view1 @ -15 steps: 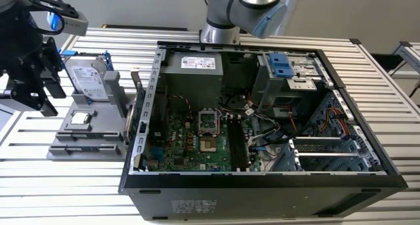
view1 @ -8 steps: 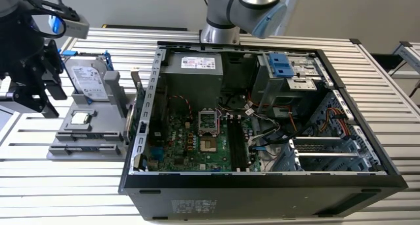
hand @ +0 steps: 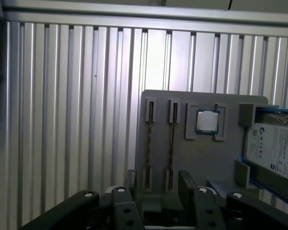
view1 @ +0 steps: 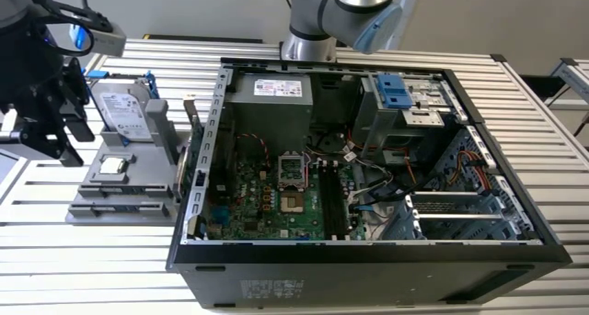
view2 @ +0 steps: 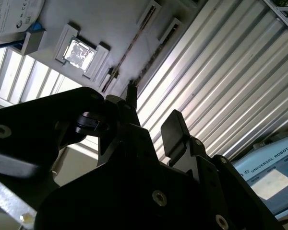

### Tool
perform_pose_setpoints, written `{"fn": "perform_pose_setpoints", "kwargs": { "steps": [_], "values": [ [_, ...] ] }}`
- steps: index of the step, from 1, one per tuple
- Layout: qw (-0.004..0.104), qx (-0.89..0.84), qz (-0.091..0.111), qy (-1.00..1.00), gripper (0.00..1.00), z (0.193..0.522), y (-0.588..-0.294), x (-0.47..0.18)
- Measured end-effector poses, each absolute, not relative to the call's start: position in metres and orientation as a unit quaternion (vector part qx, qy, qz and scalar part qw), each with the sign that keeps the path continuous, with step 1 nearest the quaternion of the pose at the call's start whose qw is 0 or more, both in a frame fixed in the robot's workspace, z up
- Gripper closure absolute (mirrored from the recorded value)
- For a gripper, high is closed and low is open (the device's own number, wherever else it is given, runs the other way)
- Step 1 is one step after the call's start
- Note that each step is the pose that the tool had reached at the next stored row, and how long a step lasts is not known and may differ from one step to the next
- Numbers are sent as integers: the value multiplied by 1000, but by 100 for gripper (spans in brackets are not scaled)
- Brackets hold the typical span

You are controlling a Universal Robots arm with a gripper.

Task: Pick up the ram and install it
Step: 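Pick up the ram and move it above insertion slot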

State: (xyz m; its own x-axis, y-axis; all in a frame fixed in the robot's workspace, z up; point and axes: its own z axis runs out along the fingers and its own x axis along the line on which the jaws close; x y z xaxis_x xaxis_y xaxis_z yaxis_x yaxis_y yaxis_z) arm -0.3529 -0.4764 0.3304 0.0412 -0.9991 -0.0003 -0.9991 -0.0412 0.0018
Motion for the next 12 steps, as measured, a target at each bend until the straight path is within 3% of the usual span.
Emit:
{"fn": "perform_pose_setpoints", "kwargs": {
  "steps": [12],
  "values": [
    [4, 722, 3, -692, 0, 326, -476, -353]
  ]
}}
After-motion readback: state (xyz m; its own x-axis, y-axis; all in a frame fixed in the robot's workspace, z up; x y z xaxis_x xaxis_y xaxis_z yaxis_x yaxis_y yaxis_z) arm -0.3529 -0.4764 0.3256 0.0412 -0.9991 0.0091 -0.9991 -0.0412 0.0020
